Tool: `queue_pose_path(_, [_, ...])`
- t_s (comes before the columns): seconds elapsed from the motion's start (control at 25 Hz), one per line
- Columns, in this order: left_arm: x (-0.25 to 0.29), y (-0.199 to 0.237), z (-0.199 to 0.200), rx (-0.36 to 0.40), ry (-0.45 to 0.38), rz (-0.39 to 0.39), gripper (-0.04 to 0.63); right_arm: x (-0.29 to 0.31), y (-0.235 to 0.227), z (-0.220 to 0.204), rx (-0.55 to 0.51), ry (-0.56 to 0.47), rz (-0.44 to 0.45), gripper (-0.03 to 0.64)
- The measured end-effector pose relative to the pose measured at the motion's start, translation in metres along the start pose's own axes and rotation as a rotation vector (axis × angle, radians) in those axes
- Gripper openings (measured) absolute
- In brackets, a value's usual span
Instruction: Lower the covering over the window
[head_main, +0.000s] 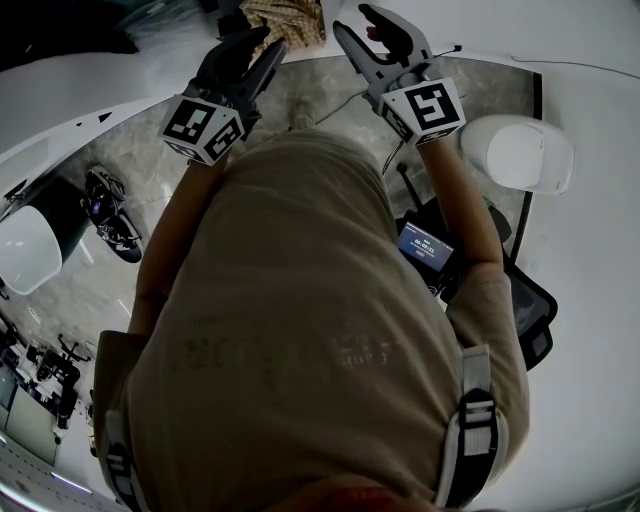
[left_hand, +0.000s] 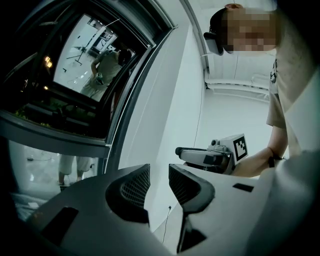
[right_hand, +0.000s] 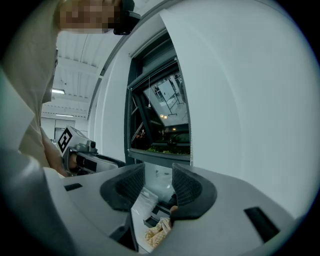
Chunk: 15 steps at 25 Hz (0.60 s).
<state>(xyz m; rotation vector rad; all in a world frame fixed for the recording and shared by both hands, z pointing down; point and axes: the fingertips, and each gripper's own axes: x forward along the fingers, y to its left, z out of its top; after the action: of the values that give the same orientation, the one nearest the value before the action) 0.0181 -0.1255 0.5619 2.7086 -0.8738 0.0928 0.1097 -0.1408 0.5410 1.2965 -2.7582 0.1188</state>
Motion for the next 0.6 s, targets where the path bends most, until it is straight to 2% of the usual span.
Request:
queue_pose_path(0.16, [-0.004, 0.000, -0.006, 0.002, 0.010, 0.008, 0.107, 0.004, 0.010, -0.002, -0.004, 0.002, -0.008, 0.173])
queue_pose_path(0.32, [-0.011, 0.004, -0.010, 0.011, 0.014, 0.032, 0.107, 0.006, 0.013, -0.002, -0.018, 0.010, -0.083, 0.173])
queue_pose_path(0.48, [-0.017, 0.012, -0.011, 0.066, 0.009, 0.076, 0.107, 0.012, 0.021, 0.000, -0.030, -0.008, -0.145, 0.173])
queue_pose_path(0.6, [-0.026, 0.015, -0.016, 0.105, 0.005, 0.111, 0.107, 0.016, 0.039, 0.003, -0.060, -0.014, -0.135, 0.173])
